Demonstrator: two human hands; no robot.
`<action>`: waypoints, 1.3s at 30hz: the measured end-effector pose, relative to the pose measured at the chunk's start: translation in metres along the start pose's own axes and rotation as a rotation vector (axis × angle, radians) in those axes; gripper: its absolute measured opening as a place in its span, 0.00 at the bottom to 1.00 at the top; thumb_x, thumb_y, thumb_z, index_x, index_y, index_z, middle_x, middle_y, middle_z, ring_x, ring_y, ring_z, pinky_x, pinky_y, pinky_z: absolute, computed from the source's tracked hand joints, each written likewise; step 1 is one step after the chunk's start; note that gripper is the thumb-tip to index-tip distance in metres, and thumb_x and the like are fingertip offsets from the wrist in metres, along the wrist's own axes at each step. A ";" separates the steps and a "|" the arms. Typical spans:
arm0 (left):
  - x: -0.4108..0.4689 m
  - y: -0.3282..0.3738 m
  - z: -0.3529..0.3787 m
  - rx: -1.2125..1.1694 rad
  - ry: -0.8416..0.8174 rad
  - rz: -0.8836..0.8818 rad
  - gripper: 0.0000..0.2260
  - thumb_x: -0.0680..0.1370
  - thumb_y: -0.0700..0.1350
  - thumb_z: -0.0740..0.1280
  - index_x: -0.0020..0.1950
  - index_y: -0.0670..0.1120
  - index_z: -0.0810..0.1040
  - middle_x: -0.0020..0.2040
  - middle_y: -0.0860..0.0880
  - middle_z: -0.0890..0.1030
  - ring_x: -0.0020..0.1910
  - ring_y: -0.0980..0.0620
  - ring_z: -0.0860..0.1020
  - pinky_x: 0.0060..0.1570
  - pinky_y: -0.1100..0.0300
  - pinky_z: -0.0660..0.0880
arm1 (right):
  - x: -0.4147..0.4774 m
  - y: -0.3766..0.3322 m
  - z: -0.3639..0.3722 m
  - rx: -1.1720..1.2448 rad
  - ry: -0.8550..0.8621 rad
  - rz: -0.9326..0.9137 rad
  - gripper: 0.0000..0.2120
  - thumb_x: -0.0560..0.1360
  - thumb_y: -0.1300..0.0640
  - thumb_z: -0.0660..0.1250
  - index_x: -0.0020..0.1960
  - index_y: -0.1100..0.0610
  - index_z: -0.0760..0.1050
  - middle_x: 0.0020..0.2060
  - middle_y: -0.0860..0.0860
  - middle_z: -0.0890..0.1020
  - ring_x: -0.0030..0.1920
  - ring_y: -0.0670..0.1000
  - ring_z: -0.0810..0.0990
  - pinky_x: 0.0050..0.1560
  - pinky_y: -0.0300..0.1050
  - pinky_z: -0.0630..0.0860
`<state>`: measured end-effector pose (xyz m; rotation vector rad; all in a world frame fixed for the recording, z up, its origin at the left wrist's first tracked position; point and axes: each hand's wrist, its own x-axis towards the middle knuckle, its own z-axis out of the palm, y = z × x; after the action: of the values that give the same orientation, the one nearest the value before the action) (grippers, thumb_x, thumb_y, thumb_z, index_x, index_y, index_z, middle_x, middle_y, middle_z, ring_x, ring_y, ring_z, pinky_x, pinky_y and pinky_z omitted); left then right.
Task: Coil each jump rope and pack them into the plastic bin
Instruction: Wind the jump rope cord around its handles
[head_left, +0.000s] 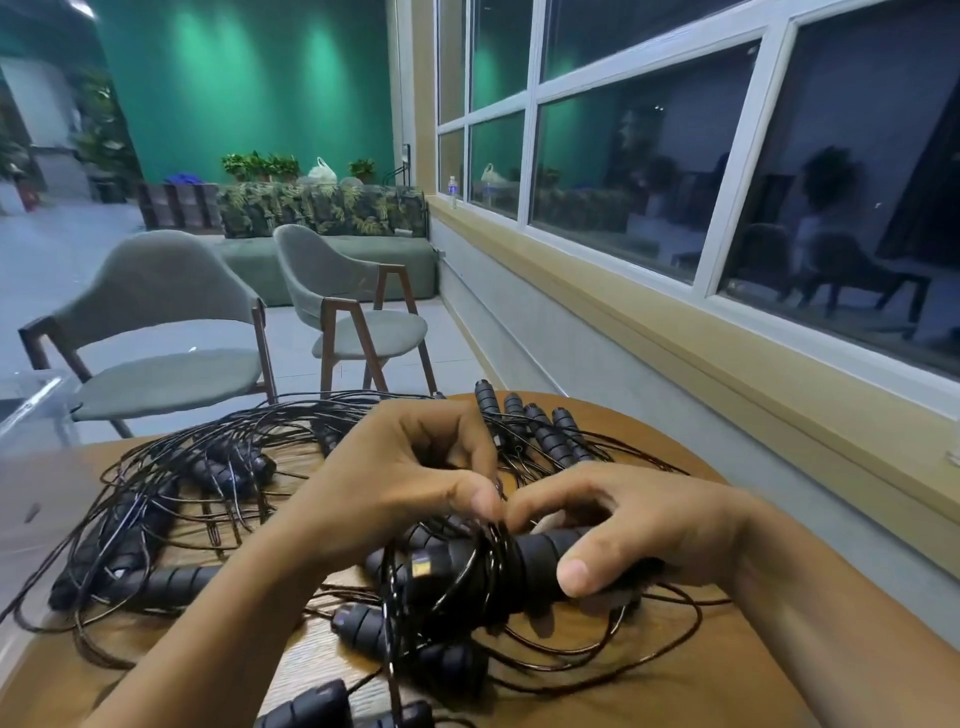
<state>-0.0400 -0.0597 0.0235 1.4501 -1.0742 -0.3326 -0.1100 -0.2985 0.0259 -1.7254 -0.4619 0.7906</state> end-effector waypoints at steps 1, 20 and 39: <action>-0.001 0.001 -0.002 0.048 0.011 -0.006 0.12 0.67 0.45 0.81 0.41 0.41 0.81 0.34 0.52 0.80 0.33 0.56 0.76 0.35 0.67 0.72 | -0.003 -0.004 0.000 -0.062 0.073 0.003 0.20 0.73 0.51 0.75 0.65 0.49 0.82 0.52 0.57 0.85 0.44 0.67 0.79 0.36 0.50 0.68; -0.003 0.017 -0.005 0.273 0.348 -0.028 0.08 0.81 0.47 0.69 0.59 0.52 0.84 0.33 0.55 0.76 0.28 0.57 0.71 0.30 0.66 0.68 | 0.001 -0.004 0.011 -1.011 1.271 -0.137 0.33 0.72 0.34 0.70 0.75 0.37 0.70 0.52 0.43 0.85 0.51 0.50 0.83 0.53 0.55 0.83; -0.002 0.011 0.001 0.243 0.216 0.140 0.08 0.77 0.54 0.72 0.45 0.49 0.83 0.36 0.52 0.78 0.34 0.54 0.75 0.37 0.64 0.71 | -0.033 -0.020 0.001 -0.159 0.284 -0.174 0.26 0.65 0.47 0.78 0.63 0.49 0.82 0.53 0.64 0.85 0.49 0.61 0.84 0.50 0.47 0.79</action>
<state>-0.0464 -0.0565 0.0325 1.5748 -1.0587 0.0559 -0.1317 -0.3136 0.0533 -1.8807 -0.4816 0.3842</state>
